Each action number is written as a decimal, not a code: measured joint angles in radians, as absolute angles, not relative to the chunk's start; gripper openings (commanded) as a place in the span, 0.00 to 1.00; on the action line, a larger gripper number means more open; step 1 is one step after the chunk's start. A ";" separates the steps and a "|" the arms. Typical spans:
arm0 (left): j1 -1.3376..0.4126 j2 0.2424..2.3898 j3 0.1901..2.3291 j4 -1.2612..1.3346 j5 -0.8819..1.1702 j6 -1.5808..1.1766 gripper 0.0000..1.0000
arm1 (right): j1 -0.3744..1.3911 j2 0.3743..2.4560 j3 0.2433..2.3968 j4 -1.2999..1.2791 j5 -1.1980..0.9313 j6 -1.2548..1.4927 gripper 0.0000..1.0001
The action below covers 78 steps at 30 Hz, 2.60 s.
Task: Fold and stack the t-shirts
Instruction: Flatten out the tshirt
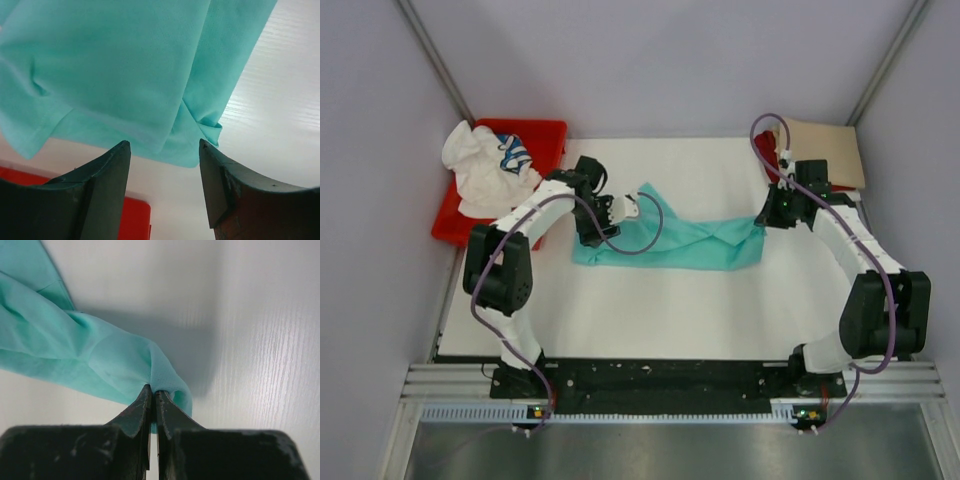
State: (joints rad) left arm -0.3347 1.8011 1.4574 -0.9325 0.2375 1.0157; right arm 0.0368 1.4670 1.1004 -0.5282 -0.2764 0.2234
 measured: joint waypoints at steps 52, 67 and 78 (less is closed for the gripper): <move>-0.268 2.028 1.551 -0.945 0.200 0.973 0.00 | 0.037 1.437 1.087 -0.512 -0.292 0.209 0.00; -0.237 1.730 1.725 -1.004 0.055 0.786 0.00 | 0.033 1.189 1.247 -0.598 -0.295 0.231 0.00; -0.231 1.127 1.888 -1.064 -0.022 0.707 0.00 | 0.030 0.882 1.534 -0.662 -0.442 0.239 0.00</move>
